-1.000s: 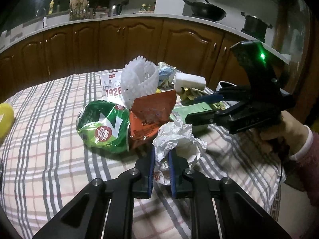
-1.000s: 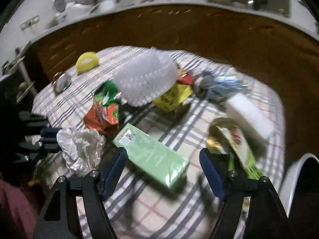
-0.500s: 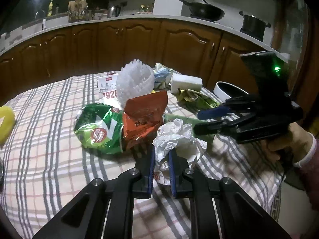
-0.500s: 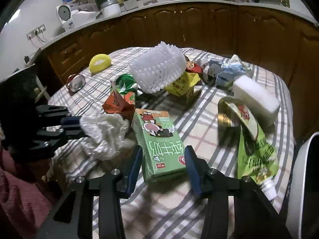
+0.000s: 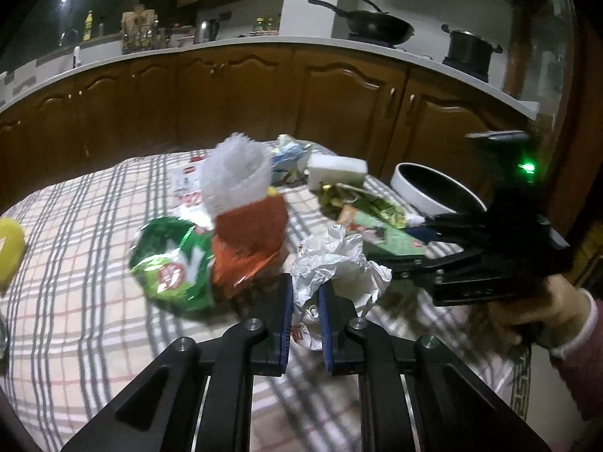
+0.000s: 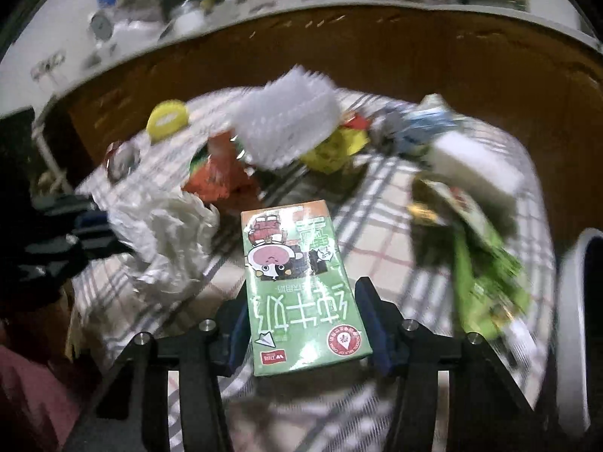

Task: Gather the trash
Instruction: 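Carry paper and carton to the black bin and open both tools over it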

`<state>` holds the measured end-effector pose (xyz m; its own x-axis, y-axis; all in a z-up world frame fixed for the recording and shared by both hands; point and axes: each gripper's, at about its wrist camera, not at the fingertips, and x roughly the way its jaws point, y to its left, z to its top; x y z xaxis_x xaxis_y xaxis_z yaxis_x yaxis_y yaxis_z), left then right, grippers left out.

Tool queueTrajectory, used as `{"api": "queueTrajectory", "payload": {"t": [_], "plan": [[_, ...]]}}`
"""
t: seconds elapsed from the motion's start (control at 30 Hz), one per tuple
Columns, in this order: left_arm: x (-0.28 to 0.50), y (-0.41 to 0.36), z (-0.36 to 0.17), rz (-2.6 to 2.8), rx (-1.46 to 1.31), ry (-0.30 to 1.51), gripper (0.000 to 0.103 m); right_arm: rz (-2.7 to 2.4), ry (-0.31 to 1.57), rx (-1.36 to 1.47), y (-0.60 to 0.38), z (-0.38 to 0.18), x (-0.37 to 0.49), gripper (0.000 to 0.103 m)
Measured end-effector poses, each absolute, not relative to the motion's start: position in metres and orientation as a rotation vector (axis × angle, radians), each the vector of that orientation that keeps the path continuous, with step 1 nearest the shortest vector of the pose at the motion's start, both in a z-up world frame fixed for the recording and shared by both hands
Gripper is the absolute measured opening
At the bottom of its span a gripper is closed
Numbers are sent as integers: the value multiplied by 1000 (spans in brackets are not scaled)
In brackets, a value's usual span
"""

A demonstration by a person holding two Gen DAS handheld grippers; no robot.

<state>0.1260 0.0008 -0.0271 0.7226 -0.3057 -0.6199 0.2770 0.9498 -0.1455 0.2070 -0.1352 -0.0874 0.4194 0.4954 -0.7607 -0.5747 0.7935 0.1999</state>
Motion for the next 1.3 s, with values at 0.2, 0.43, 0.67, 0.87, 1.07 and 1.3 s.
{"api": "queueTrajectory", "payload": {"t": [0.2,0.43,0.67,0.87,1.07,1.3], "plan": [[145,-35,-26,-383,-36,709,11,487,870,78,-199,-69,184,52],[175,-84,-22,-441,5,724,11,274,834,223,-278,-59,171,52],[206,-131,-20,-473,33,738,11,155,802,287,-330,-51,169,52],[232,-161,-22,-484,56,739,12,101,791,296,-355,-49,179,52],[255,-182,-24,-488,62,749,12,65,806,291,-369,-53,194,52],[291,-202,-28,-497,51,788,12,44,832,275,-379,-56,212,52]]}}
